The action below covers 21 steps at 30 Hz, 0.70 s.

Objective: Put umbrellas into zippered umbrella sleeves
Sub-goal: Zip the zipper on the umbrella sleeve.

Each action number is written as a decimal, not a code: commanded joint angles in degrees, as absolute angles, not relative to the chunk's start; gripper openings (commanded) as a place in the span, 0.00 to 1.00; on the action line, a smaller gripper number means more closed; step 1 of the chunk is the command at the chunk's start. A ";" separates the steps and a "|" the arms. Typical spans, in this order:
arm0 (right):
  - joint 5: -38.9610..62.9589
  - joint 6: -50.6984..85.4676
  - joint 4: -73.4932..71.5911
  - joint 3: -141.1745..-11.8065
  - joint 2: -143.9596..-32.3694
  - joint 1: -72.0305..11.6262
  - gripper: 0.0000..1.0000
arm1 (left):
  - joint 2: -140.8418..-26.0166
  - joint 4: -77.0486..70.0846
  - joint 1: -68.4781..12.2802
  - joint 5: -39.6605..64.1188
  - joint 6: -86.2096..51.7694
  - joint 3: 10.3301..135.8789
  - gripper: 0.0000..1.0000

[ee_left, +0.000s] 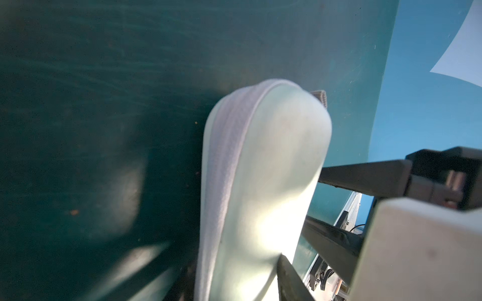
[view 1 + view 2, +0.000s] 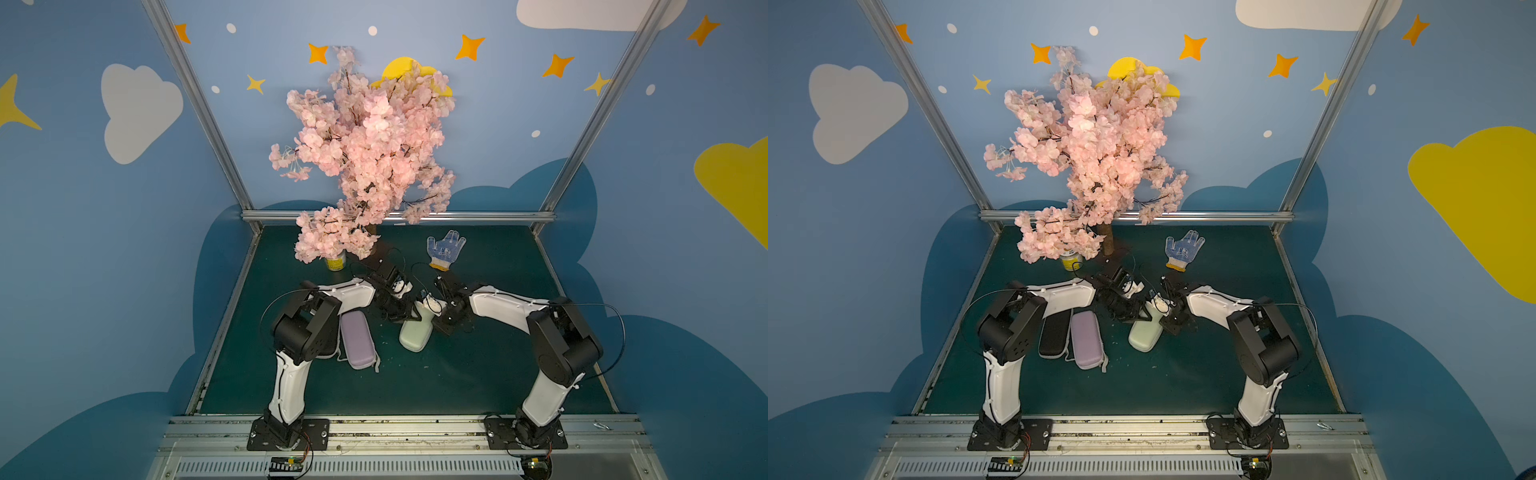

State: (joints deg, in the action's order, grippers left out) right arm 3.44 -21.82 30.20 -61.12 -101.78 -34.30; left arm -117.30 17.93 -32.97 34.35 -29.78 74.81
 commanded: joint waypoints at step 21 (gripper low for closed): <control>10.16 -22.24 34.00 -66.53 -101.00 -35.07 0.00 | -121.40 15.79 -31.65 28.85 -34.48 70.55 0.44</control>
State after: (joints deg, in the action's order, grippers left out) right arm 4.45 -22.87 33.39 -64.16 -101.78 -34.59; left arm -118.39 14.83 -31.86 37.56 -31.90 73.80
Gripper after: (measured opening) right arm 0.043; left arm 0.447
